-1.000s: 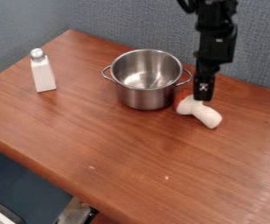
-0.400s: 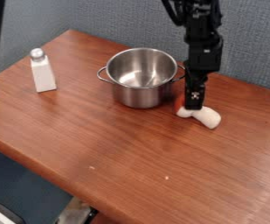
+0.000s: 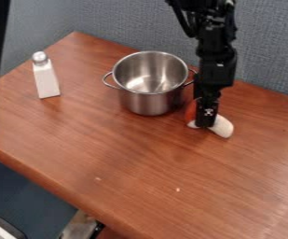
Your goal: Put the mushroom in the metal pot
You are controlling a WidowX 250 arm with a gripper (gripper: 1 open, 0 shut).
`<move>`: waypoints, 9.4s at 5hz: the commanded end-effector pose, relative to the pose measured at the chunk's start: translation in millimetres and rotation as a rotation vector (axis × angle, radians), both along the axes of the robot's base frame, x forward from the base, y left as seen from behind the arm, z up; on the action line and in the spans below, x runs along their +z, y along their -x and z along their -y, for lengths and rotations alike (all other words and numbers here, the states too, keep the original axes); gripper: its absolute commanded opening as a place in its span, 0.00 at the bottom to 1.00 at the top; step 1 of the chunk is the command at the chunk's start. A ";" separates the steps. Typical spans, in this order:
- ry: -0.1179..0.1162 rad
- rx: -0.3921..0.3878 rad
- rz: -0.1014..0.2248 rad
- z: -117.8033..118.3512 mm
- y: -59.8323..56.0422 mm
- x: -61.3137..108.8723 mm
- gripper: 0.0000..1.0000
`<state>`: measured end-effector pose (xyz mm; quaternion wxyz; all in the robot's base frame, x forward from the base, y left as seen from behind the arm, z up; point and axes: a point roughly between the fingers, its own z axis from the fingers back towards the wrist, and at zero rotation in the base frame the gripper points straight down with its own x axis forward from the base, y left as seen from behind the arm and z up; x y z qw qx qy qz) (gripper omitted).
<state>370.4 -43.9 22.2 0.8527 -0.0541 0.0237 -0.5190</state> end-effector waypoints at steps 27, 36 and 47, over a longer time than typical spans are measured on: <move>0.112 -0.419 0.228 -28.5 -32.7 12.8 1.00; 0.009 -0.225 0.149 -18.0 -28.7 57.4 1.00; 0.043 0.087 -0.025 59.8 36.2 67.6 0.00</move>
